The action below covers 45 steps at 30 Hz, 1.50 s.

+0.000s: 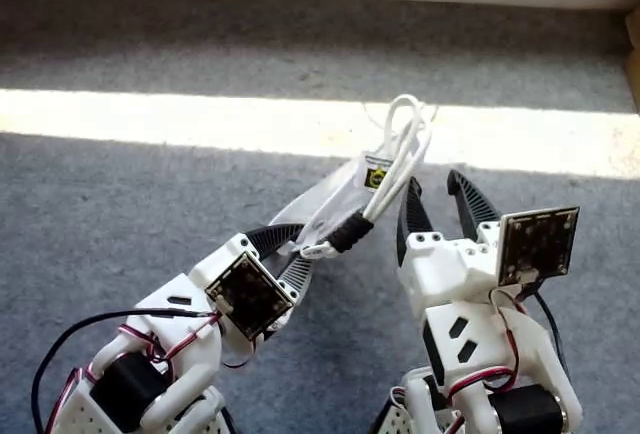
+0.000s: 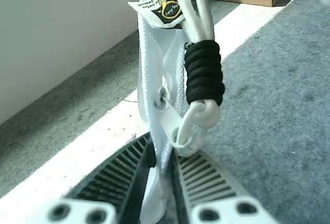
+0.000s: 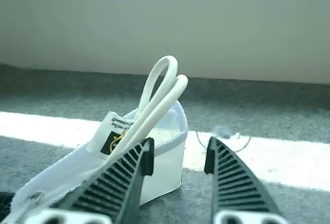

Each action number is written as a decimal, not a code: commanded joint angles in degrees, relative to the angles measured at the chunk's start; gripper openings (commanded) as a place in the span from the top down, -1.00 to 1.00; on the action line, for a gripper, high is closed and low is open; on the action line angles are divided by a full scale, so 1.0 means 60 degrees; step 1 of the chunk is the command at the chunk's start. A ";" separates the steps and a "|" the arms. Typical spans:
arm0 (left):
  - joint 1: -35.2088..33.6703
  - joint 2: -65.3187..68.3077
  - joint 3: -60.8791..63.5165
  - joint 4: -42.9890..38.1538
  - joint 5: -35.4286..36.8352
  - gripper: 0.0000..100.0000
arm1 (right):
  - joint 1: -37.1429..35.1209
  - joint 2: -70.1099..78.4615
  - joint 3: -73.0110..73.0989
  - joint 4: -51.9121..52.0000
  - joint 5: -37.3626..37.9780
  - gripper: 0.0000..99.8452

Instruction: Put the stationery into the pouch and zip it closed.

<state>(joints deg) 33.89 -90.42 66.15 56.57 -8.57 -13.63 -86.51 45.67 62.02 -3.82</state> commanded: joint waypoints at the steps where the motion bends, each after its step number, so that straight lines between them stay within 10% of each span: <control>1: -0.0183 0.0051 -0.0007 -0.0029 0.0059 0.99 | 0.0051 -0.0007 -0.0520 0.0037 -0.0161 0.68; 14: -0.0183 0.0051 -0.0007 -0.0029 0.0059 0.99 | 0.0051 -0.0007 -0.2293 0.2718 0.3736 0.67; 31: -0.0183 0.0051 -0.0007 0.0249 0.0059 0.99 | -0.3451 0.0081 -0.1253 0.2747 0.7707 0.43; 45: -0.0183 0.0051 0.0007 0.0249 0.0059 0.99 | -0.3568 0.0095 -0.1077 0.2821 1.0476 0.43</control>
<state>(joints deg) 33.89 -90.42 66.15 57.10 -8.57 -34.46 -86.59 39.08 78.55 56.31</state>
